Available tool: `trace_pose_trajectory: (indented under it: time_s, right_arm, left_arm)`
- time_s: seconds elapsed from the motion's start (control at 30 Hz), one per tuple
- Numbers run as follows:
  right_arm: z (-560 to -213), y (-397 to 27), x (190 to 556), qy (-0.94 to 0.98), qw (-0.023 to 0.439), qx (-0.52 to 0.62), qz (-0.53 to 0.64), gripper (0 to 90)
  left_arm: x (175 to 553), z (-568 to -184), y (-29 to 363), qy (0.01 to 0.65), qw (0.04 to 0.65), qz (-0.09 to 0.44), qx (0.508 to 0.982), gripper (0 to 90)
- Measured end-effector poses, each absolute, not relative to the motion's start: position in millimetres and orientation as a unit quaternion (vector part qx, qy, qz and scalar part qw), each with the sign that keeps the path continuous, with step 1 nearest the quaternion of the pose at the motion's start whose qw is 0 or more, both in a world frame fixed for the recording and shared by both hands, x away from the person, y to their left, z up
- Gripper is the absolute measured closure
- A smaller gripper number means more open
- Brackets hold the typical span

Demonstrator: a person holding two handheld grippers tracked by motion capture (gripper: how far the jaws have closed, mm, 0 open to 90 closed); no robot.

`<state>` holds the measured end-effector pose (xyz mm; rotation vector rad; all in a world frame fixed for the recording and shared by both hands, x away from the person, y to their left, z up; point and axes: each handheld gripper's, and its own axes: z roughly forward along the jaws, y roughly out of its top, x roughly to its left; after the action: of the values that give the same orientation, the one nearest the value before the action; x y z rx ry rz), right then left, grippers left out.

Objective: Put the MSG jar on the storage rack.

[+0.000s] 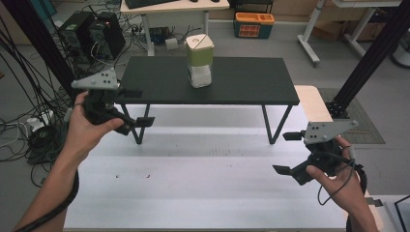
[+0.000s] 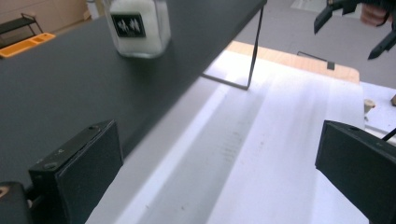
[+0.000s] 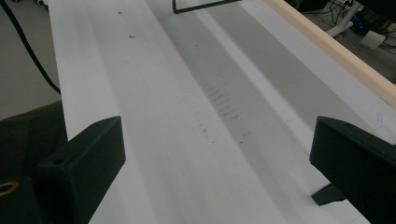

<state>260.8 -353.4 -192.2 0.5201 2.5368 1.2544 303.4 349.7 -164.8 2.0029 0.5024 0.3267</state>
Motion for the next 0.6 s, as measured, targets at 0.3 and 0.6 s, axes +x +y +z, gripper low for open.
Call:
trace_pose_trajectory:
  time_s: [0.3, 0.6]
  right_arm:
    - [-195, -350, 266, 0.876, 0.126, 0.179, 0.430, 3.6]
    - [-197, -354, 267, 0.874, 0.126, 0.181, 0.433, 3.6]
  left_arm:
    - [300, -180, 349, 0.204, 0.497, 0.120, 0.835, 1.3]
    - [300, -179, 346, 0.200, 0.494, 0.117, 0.838, 1.3]
